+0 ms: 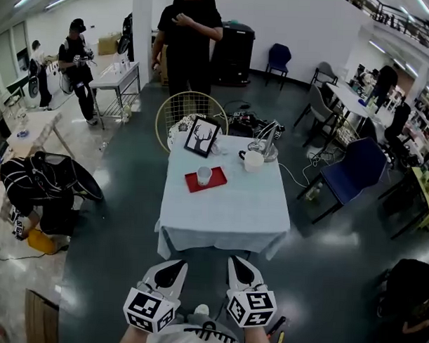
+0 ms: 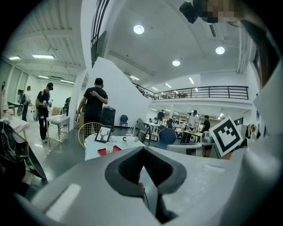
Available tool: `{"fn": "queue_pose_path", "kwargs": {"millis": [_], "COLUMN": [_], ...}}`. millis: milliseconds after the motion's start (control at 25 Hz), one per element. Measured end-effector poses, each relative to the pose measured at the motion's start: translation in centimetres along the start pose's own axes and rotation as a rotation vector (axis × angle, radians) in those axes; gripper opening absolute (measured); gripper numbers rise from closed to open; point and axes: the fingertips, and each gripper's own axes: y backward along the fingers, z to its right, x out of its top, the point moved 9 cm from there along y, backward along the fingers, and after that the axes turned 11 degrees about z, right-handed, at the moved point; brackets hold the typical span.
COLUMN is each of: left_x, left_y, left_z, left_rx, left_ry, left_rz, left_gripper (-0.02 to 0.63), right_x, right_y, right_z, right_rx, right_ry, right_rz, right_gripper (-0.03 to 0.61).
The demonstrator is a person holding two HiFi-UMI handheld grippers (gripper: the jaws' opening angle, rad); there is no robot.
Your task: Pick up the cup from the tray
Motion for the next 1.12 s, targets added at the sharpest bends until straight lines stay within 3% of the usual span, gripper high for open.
{"fn": "queue_pose_path", "kwargs": {"millis": [240, 520, 560, 640, 680, 920, 1120], "left_x": [-0.3, -0.3, -0.6, -0.9, -1.0, -2.2, -1.7], "left_y": [-0.6, -1.1, -1.2, -1.3, -1.4, -3.1, -5.7], "left_z": [0.6, 1.1, 1.1, 0.9, 0.7, -1.2, -3.9], "left_rx": [-0.008, 0.05, 0.06, 0.083, 0.094, 0.163, 0.141], "left_ry": [0.004, 0.0, -0.002, 0.0, 0.003, 0.037, 0.079], "left_rz": [-0.005, 0.012, 0.007, -0.001, -0.003, -0.101, -0.077], "left_gripper": [0.0, 0.0, 0.0, 0.0, 0.0, 0.0, 0.0], "right_x": [-0.7, -0.4, -0.4, -0.4, -0.3, -0.2, 0.2], "right_y": [-0.1, -0.5, -0.9, -1.5, -1.9, -3.6, -6.6], "right_z": [0.7, 2.0, 2.1, 2.0, 1.9, 2.3, 3.7], "right_rx": [0.023, 0.094, 0.122, 0.185, 0.21, 0.263, 0.259], "right_ry": [0.005, 0.004, 0.004, 0.013, 0.02, 0.028, 0.03], "right_rz": [-0.019, -0.012, -0.016, -0.026, -0.026, 0.002, -0.005], "right_gripper": [0.025, 0.026, 0.043, 0.185, 0.226, 0.249, 0.278]}}
